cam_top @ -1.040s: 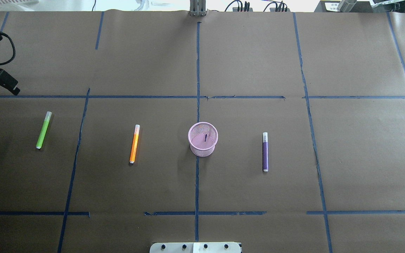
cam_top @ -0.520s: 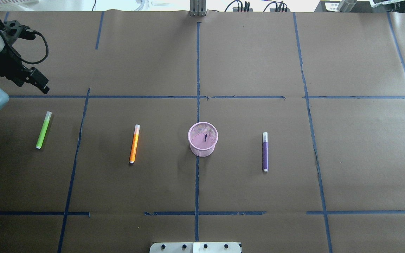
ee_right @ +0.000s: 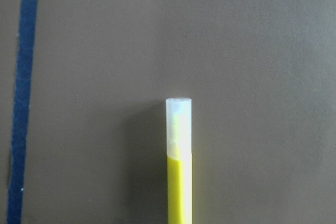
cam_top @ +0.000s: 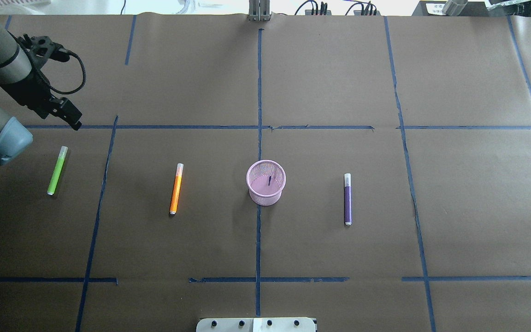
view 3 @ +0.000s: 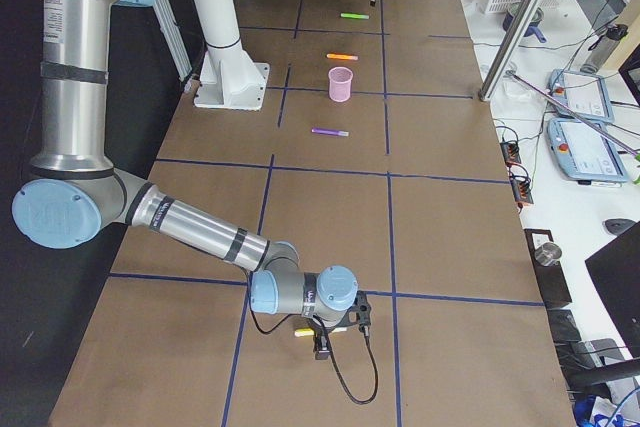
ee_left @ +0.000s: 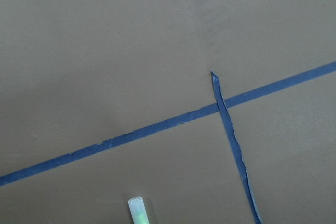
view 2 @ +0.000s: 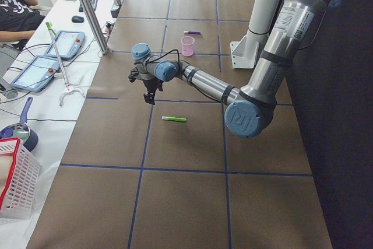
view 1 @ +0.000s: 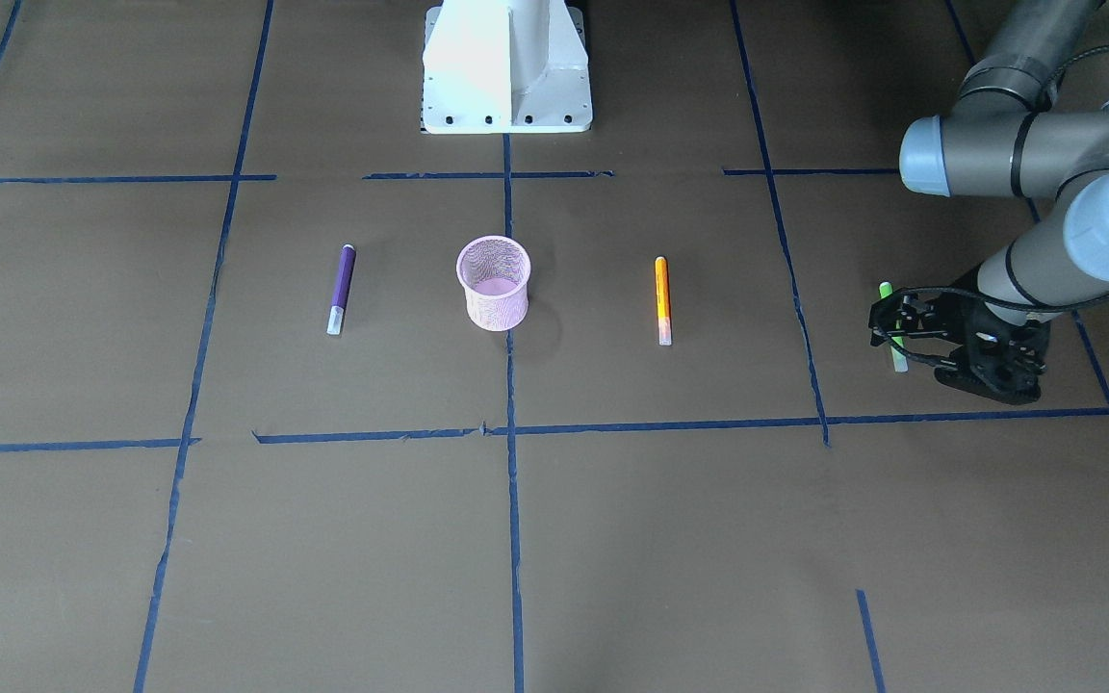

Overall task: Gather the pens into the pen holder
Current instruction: 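Move the left gripper down over the green marker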

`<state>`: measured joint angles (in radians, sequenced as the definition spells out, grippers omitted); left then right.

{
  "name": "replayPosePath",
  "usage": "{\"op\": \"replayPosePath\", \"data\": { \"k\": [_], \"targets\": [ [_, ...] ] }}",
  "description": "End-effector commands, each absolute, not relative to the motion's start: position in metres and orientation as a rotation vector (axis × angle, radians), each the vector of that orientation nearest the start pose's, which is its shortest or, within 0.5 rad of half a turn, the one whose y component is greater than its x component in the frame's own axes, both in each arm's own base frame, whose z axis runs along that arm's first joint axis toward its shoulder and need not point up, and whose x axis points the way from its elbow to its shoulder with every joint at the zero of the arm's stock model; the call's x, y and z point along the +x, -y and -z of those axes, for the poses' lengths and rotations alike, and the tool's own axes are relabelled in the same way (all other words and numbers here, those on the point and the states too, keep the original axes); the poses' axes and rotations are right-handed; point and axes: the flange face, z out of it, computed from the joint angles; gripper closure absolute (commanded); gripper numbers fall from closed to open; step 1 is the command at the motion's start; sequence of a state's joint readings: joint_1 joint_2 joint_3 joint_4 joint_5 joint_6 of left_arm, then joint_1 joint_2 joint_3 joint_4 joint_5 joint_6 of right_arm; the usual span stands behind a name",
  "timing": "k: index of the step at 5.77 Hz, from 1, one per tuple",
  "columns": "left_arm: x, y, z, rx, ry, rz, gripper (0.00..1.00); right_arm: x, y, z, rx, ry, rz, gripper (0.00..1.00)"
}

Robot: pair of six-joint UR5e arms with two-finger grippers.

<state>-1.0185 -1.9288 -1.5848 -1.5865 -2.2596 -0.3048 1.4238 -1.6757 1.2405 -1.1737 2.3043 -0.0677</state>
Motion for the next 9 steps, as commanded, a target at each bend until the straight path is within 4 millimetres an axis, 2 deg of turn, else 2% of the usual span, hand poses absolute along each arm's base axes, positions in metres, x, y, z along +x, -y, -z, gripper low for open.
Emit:
{"op": "replayPosePath", "data": {
  "k": [1,2,3,4,5,6,8,9],
  "targets": [
    [0.277,0.551,-0.498,0.002,-0.718,-0.368,0.0,-0.001,0.415,-0.826,-0.054,0.734,0.19,0.0],
    [0.275,0.547,-0.509,-0.036,-0.708,-0.313,0.0,-0.002,0.416,-0.825,-0.043,0.735,0.195,0.0],
    [0.291,0.54,-0.51,-0.057,-0.708,-0.286,0.0,-0.003,0.416,-0.825,-0.042,0.735,0.197,0.0],
    [0.302,0.537,-0.526,-0.027,-0.723,-0.302,0.0,-0.003,0.416,-0.825,-0.042,0.733,0.197,0.0],
    [0.302,0.537,-0.552,-0.007,-0.736,-0.298,0.0,-0.003,0.416,-0.825,-0.043,0.733,0.198,0.0],
    [0.302,0.535,-0.561,-0.001,-0.746,-0.281,0.0,-0.003,0.416,-0.825,-0.043,0.733,0.198,0.0],
    [0.304,0.534,-0.552,0.011,-0.763,-0.254,0.0,-0.006,0.419,-0.823,-0.036,0.732,0.181,0.0],
    [0.303,0.535,-0.537,0.034,-0.785,-0.218,0.0,-0.007,0.419,-0.823,-0.037,0.732,0.181,0.0]
  ]
}}
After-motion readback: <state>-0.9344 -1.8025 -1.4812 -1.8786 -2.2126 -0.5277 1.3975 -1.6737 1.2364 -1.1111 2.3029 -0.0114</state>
